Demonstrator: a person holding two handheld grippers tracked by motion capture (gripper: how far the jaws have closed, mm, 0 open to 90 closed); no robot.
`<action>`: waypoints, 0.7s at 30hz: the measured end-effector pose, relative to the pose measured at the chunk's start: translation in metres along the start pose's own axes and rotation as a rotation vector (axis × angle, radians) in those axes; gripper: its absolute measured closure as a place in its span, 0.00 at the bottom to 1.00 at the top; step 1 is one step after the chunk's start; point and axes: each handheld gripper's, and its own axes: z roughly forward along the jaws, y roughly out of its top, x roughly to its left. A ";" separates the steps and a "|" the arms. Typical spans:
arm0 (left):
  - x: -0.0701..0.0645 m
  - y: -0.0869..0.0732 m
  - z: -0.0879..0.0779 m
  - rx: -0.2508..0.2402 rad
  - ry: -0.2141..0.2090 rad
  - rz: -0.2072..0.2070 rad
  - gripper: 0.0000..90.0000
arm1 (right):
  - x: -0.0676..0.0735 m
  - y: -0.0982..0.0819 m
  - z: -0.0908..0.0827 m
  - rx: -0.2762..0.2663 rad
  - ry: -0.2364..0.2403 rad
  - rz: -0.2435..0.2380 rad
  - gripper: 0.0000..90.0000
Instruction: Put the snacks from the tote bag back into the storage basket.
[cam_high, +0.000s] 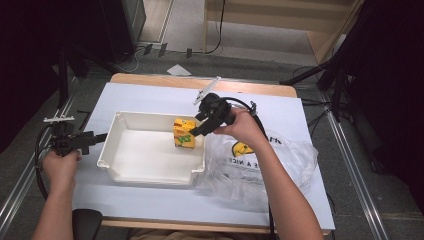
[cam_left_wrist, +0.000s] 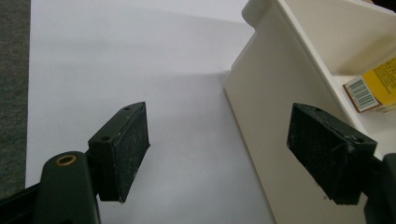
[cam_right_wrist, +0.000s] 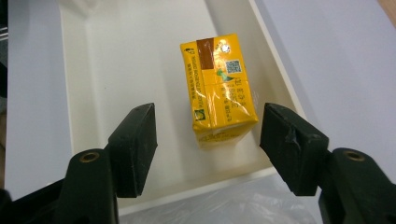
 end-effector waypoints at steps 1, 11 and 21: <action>0.000 0.000 0.000 -0.001 0.000 -0.002 0.24 | 0.001 -0.001 -0.002 -0.004 -0.003 0.001 0.42; -0.001 -0.001 0.001 0.006 0.003 -0.002 0.24 | 0.008 -0.019 -0.017 -0.035 -0.025 0.082 0.38; -0.001 -0.002 0.000 0.003 0.000 -0.001 0.24 | 0.017 -0.044 -0.029 -0.058 -0.069 0.124 0.31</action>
